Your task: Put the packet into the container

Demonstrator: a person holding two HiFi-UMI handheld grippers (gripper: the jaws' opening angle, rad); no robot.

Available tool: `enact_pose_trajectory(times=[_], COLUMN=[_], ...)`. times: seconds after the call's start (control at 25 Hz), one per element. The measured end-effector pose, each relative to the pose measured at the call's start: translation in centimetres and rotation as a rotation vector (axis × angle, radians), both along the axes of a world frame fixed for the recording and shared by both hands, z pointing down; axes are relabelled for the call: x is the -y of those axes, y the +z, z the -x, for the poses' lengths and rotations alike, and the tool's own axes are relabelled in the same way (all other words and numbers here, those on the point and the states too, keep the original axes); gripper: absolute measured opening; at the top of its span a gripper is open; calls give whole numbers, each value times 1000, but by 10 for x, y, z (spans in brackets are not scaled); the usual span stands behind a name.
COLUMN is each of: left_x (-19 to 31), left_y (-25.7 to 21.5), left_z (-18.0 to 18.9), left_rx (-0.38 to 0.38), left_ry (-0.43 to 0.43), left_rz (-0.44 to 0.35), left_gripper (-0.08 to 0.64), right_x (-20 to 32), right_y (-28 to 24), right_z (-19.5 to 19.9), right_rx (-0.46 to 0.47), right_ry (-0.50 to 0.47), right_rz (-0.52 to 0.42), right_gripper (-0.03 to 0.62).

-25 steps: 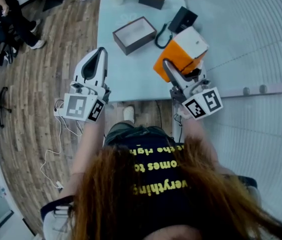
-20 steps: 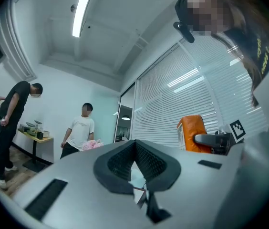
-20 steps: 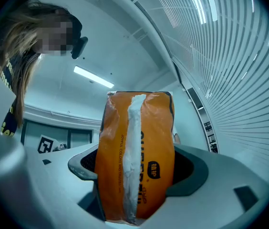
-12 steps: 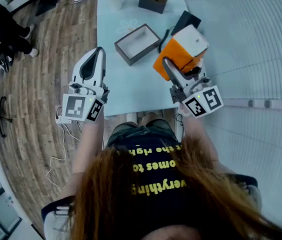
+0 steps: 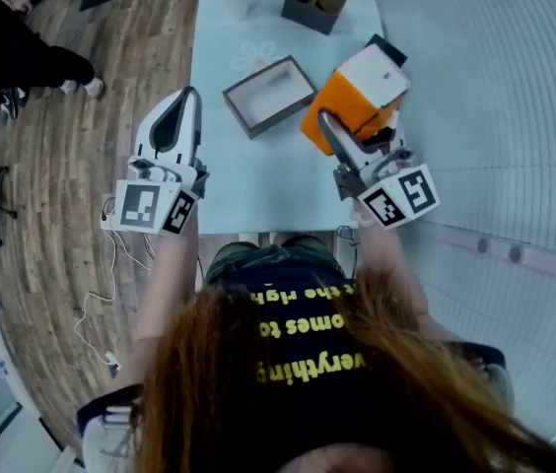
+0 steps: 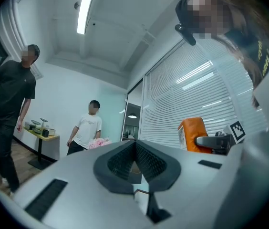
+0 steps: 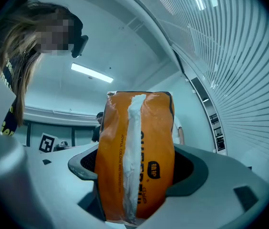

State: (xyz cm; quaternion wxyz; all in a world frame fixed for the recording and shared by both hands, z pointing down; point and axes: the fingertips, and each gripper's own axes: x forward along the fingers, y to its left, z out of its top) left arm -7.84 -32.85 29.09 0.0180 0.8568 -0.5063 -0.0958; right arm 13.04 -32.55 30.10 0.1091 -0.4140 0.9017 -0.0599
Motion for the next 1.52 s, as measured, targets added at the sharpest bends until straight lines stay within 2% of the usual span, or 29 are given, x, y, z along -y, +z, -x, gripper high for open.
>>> enact_pose_trajectory(times=[0.36,0.64,0.76,0.92,1.08,1.52], left_x=[13,13,18,21,21,15], left_y=[-1,10,13,12,17,30], left_z=[-16,-10,-6,2,10,34], left_rx=[-4,4,10,17,18,12], left_ry=[-87,-113,-110,-104,-111,-152], left_rz=[-11,21,29,30,39,69], left_gripper=[2,2,2,2,2,2], right_x=[35,53,62,74,82,90], right_y=[13,31,39,59,87,179], right_z=[-5,12,19,36,56,95], right_rx=[-37,-91,-145,-287,-506,-1106], right_ry=[-126,-196,-216,-281,-384,-777], right_rz=[32,57,56,50,20,-156], right_gripper=[383,383,383,383,383,383])
